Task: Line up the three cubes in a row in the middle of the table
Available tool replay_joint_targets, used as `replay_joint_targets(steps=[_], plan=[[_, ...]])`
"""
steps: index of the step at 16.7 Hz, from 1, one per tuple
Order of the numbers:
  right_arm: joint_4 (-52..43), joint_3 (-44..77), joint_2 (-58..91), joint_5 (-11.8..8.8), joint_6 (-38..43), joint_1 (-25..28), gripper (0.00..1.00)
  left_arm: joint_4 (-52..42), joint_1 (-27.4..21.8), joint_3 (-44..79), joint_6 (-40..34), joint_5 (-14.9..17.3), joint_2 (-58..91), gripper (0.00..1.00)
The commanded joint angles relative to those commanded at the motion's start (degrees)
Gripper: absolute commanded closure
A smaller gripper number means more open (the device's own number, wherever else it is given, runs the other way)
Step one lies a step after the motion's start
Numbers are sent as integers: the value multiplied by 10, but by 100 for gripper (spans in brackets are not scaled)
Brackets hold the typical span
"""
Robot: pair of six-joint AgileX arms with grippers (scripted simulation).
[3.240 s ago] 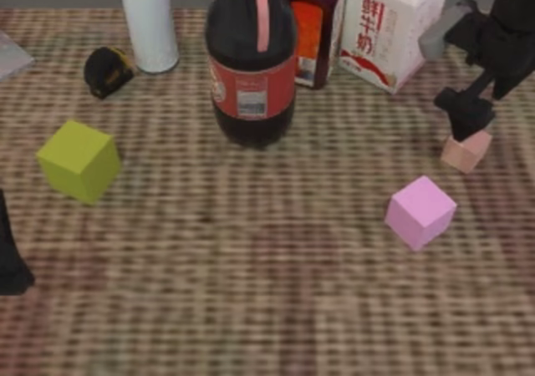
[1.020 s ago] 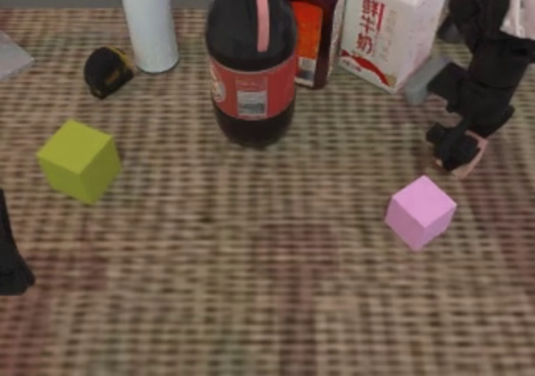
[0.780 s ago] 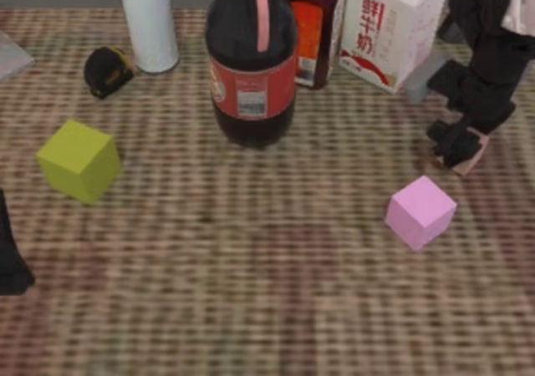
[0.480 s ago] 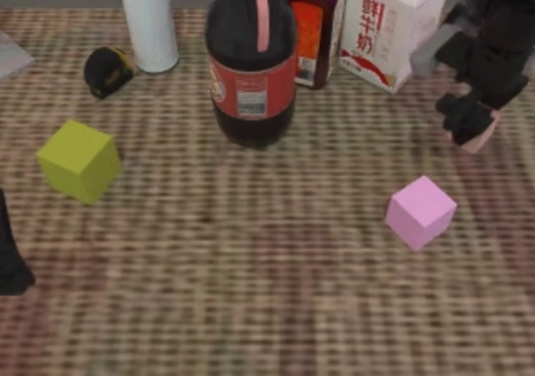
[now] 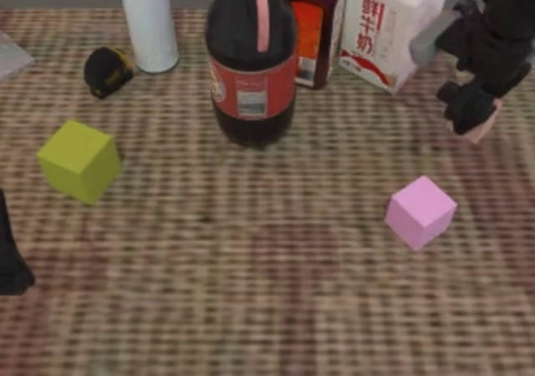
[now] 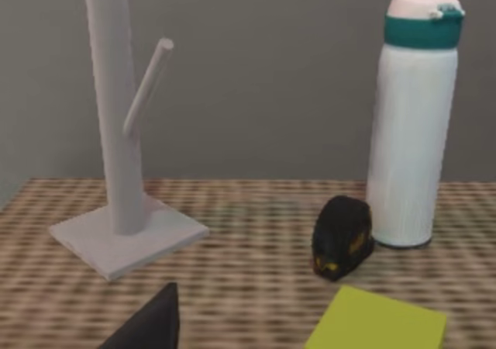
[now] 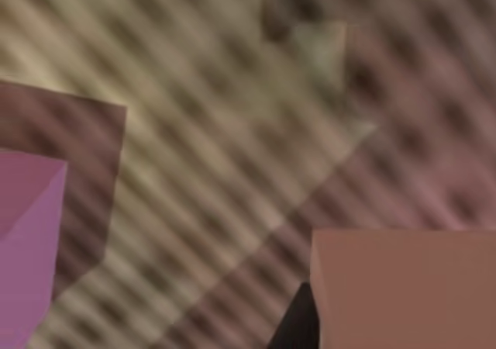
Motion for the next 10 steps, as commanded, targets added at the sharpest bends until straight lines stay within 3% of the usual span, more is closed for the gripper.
replay_joint_targets(steps=[4, 10], plan=[[26, -87, -70, -1, -31, 72, 100, 0, 0, 0, 0, 0, 0, 0], [76, -310, -216, -5, -99, 233, 100, 0, 0, 0, 0, 0, 0, 0]])
